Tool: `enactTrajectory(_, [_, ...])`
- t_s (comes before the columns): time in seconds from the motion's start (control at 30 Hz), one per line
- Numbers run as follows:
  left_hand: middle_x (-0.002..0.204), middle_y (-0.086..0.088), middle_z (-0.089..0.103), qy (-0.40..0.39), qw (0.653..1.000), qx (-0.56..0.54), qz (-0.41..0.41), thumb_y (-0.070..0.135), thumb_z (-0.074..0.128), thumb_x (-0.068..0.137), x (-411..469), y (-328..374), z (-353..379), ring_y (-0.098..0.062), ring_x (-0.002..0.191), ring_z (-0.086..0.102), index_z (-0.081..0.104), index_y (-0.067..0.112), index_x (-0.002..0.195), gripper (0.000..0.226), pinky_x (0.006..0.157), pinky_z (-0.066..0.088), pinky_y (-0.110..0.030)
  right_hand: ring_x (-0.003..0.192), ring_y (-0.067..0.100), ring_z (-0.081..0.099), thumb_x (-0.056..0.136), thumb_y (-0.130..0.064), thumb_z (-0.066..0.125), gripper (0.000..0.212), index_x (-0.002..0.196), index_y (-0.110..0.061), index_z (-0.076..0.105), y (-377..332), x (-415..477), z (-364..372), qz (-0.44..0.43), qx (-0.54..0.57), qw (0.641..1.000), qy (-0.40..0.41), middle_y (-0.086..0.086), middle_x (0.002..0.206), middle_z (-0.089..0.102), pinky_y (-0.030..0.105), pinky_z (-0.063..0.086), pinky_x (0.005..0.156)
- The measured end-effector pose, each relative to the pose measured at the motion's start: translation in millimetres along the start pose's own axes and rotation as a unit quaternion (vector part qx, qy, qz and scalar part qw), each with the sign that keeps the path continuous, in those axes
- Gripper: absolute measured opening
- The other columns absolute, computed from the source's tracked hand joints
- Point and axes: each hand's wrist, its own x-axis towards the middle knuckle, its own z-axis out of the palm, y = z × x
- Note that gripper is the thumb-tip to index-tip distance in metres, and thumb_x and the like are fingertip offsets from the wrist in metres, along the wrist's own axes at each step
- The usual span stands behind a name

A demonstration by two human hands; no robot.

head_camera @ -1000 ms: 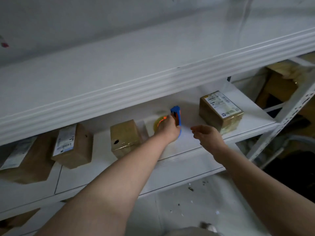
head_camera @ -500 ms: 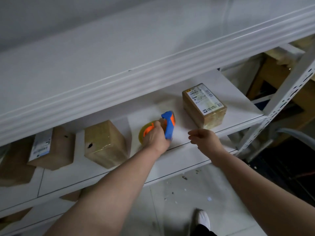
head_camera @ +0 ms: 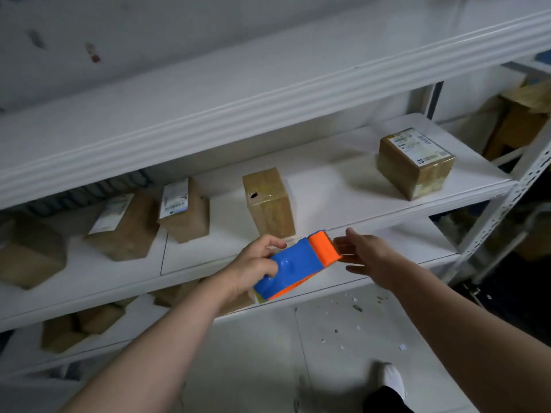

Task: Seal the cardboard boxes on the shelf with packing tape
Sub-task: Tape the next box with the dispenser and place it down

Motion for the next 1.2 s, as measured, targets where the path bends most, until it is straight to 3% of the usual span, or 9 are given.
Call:
enactTrajectory(0.1, [0.093, -0.015, 0.059, 0.002, 1.000, 0.016, -0.005, 0.011, 0.049, 0.052, -31.6, -21.5, -25.7, -0.022, 0.078, 0.054, 0.056, 0.018, 0.113, 0.062, 0.068, 0.040, -0.028, 0.089, 0.019, 0.066, 0.102, -0.043, 0.036, 0.045, 0.106, -0.012, 0.069, 4.9, -19.2, 26.4, 0.028, 0.060, 0.991, -0.118, 0.006, 0.098, 0.072, 0.032, 0.047, 0.075])
enactTrajectory(0.23, [0.104, -0.009, 0.062, -0.028, 0.999, 0.029, 0.004, 0.029, 0.067, 0.055, -60.7, -43.3, -51.9, -0.025, 0.087, 0.061, 0.052, 0.029, 0.113, 0.060, 0.077, 0.048, -0.039, 0.096, 0.018, 0.067, 0.098, -0.041, 0.047, 0.039, 0.116, -0.011, 0.066, 7.5, -31.0, 56.1, 0.023, 0.044, 0.987, -0.153, 0.006, 0.108, 0.072, 0.029, 0.048, 0.073])
enactTrajectory(0.33, [0.110, 0.014, 0.056, -0.010, 0.974, 0.224, 0.028, 0.053, 0.079, 0.049, -76.4, -43.4, -59.0, -0.013, 0.098, 0.060, 0.038, 0.040, 0.122, 0.086, 0.082, 0.052, -0.031, 0.094, 0.015, 0.069, 0.091, -0.039, 0.060, 0.033, 0.108, -0.013, 0.068, 8.7, -37.2, 71.2, 0.015, 0.016, 0.985, -0.171, 0.004, 0.103, 0.074, 0.027, 0.050, 0.075])
enactTrajectory(0.47, [0.103, 0.016, 0.060, 0.078, 0.905, 0.397, 0.131, 0.046, 0.076, 0.061, -85.6, -37.3, -61.0, -0.012, 0.087, 0.059, 0.024, 0.052, 0.134, 0.090, 0.076, 0.050, -0.027, 0.066, 0.008, 0.070, 0.089, -0.024, 0.066, 0.011, 0.093, -0.014, 0.068, 3.8, -42.0, 85.0, -0.004, 0.023, 0.991, -0.133, -0.002, 0.074, 0.073, 0.024, 0.051, 0.066])
enactTrajectory(0.6, [0.111, 0.020, 0.062, 0.103, 0.907, 0.369, 0.174, 0.041, 0.070, 0.069, -78.8, -35.2, -73.8, -0.004, 0.095, 0.059, 0.024, 0.056, 0.141, 0.086, 0.082, 0.051, -0.025, 0.063, 0.011, 0.069, 0.089, -0.019, 0.067, 0.010, 0.088, -0.010, 0.070, -16.0, -38.0, 90.4, -0.045, 0.006, 0.996, -0.074, 0.002, 0.069, 0.072, 0.027, 0.055, 0.066])
enactTrajectory(0.77, [0.115, 0.023, 0.061, 0.123, 0.927, 0.320, 0.150, 0.035, 0.076, 0.070, -67.7, -48.0, -127.5, 0.003, 0.099, 0.059, 0.033, 0.059, 0.136, 0.082, 0.087, 0.050, -0.025, 0.061, 0.012, 0.065, 0.089, -0.012, 0.065, 0.010, 0.093, -0.003, 0.067, -63.9, -20.9, 52.7, -0.086, 0.102, 0.991, 0.000, 0.006, 0.074, 0.069, 0.025, 0.055, 0.064])
enactTrajectory(0.9, [0.122, 0.023, 0.059, 0.135, 0.921, 0.331, 0.156, 0.029, 0.075, 0.067, -48.8, -40.9, -165.2, 0.001, 0.109, 0.057, 0.036, 0.058, 0.134, 0.083, 0.092, 0.049, -0.026, 0.065, 0.012, 0.067, 0.090, -0.016, 0.065, 0.010, 0.094, -0.007, 0.067, -102.2, -1.2, 50.8, -0.118, 0.078, 0.990, -0.024, 0.005, 0.079, 0.071, 0.028, 0.054, 0.071])
enactTrajectory(1.1, [0.134, 0.025, 0.051, 0.168, 0.941, 0.260, 0.136, 0.027, 0.074, 0.061, -16.8, -27.0, -192.6, 0.009, 0.120, 0.050, 0.041, 0.053, 0.134, 0.084, 0.097, 0.042, -0.019, 0.067, 0.010, 0.068, 0.091, -0.020, 0.065, 0.012, 0.095, -0.009, 0.068, -134.5, 31.8, 51.7, -0.138, 0.061, 0.988, -0.017, 0.004, 0.083, 0.073, 0.026, 0.049, 0.066])
enactTrajectory(1.2, [0.136, 0.021, 0.053, 0.153, 0.949, 0.249, 0.117, 0.033, 0.073, 0.059, -7.3, -30.8, -196.1, 0.004, 0.122, 0.051, 0.042, 0.046, 0.139, 0.087, 0.103, 0.044, -0.029, 0.068, 0.010, 0.069, 0.091, -0.019, 0.065, 0.011, 0.093, -0.009, 0.068, -134.5, 42.9, 54.7, -0.128, 0.050, 0.990, -0.028, 0.006, 0.084, 0.073, 0.024, 0.048, 0.063])
